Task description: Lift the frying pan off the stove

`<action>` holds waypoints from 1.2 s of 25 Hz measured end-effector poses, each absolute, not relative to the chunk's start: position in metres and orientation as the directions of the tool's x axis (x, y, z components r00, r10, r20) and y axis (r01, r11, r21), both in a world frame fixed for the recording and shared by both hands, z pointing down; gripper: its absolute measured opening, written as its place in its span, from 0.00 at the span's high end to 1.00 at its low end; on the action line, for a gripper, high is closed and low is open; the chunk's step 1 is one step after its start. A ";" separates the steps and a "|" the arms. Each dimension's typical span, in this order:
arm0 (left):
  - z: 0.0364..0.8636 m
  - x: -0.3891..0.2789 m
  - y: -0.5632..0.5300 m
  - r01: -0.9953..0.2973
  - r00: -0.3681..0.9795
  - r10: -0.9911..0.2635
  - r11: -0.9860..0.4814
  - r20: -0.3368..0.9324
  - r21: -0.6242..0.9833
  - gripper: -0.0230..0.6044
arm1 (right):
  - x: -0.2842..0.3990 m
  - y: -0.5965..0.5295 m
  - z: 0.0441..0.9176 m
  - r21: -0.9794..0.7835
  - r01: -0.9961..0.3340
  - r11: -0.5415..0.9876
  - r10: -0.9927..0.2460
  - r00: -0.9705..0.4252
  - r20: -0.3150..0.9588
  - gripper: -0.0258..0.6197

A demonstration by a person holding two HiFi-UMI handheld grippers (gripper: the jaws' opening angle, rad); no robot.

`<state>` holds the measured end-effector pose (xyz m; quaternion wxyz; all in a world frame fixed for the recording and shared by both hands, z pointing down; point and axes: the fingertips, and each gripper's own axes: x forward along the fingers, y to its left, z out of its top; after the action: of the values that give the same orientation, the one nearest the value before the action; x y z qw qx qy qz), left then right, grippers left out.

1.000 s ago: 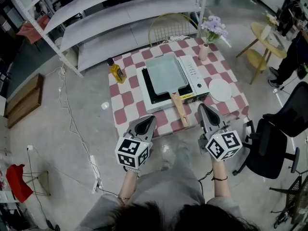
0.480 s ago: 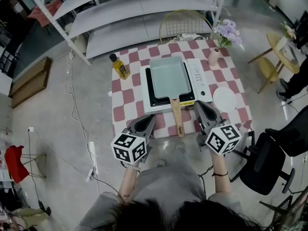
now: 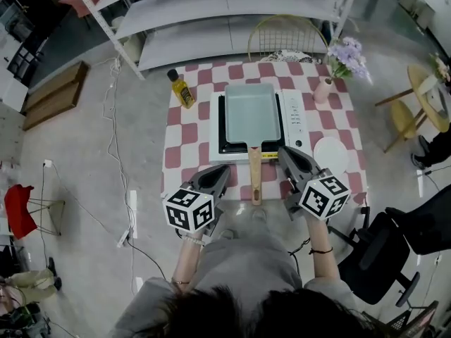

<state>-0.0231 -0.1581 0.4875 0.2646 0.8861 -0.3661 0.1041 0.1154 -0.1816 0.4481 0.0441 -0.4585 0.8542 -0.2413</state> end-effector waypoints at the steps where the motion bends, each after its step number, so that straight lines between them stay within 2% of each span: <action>1: 0.488 -0.022 -0.158 -0.708 0.706 -0.597 -0.584 0.381 0.398 0.92 | 0.115 -0.183 0.450 -0.470 -0.748 0.469 -0.794 -0.590 0.148 0.93; 12: 0.499 -0.008 -0.156 -0.729 0.675 -0.619 -0.481 0.401 0.486 0.92 | 0.105 -0.194 0.468 -0.604 -0.605 0.519 -0.654 -0.736 0.174 0.92; 25: 0.500 0.000 -0.156 -0.655 0.734 -0.570 -0.451 0.369 0.606 0.91 | 0.093 -0.203 0.487 -0.758 -0.509 0.409 -0.607 -0.771 0.191 0.92; 28: 0.500 0.003 -0.156 -0.628 0.754 -0.551 -0.445 0.357 0.638 0.91 | 0.090 -0.205 0.491 -0.793 -0.481 0.374 -0.601 -0.777 0.188 0.83; 30: 0.501 0.005 -0.156 -0.612 0.765 -0.540 -0.444 0.349 0.655 0.91 | 0.089 -0.206 0.492 -0.815 -0.459 0.353 -0.598 -0.781 0.180 0.83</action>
<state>0.0051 -0.1561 0.5007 0.4035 0.8485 -0.3396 0.0444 0.0885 -0.2058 0.4925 0.0746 -0.3226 0.8192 -0.4683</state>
